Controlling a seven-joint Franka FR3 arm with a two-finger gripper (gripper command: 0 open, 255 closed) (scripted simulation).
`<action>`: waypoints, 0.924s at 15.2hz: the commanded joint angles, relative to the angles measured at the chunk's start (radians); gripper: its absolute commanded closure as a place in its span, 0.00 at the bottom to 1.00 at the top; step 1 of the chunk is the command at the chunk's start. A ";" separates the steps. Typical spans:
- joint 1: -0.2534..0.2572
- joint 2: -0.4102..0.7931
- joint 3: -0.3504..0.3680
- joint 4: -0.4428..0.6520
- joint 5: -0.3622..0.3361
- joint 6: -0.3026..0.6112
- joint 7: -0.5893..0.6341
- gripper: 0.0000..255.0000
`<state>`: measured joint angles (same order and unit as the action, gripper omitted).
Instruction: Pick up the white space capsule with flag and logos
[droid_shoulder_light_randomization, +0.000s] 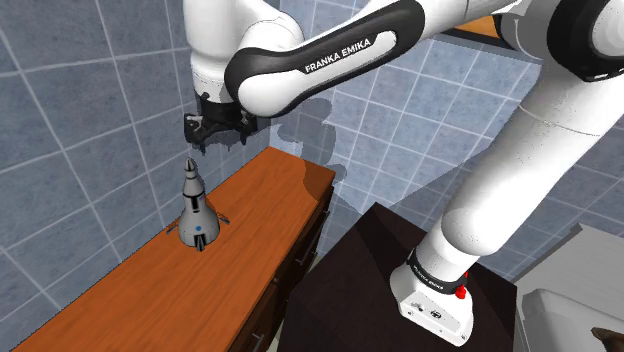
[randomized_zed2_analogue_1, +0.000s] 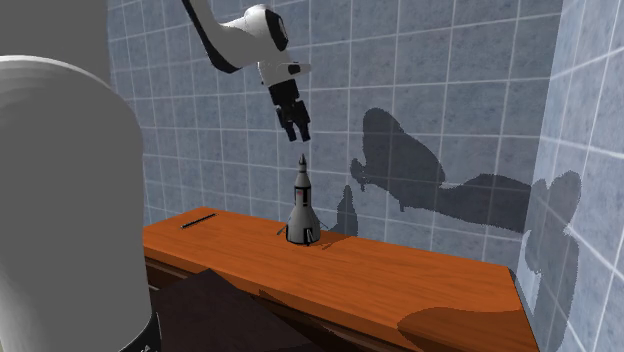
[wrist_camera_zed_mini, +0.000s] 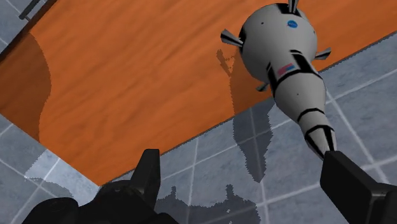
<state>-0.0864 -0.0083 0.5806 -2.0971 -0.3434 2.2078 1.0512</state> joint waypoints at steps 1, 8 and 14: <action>0.014 0.102 0.017 0.086 -0.096 -0.024 0.104 0.00; 0.129 0.376 -0.023 0.338 -0.307 -0.109 0.308 0.00; 0.139 0.412 -0.040 0.309 -0.347 -0.057 0.349 0.00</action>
<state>0.0495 0.3964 0.5436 -1.7856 -0.6825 2.1433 1.3926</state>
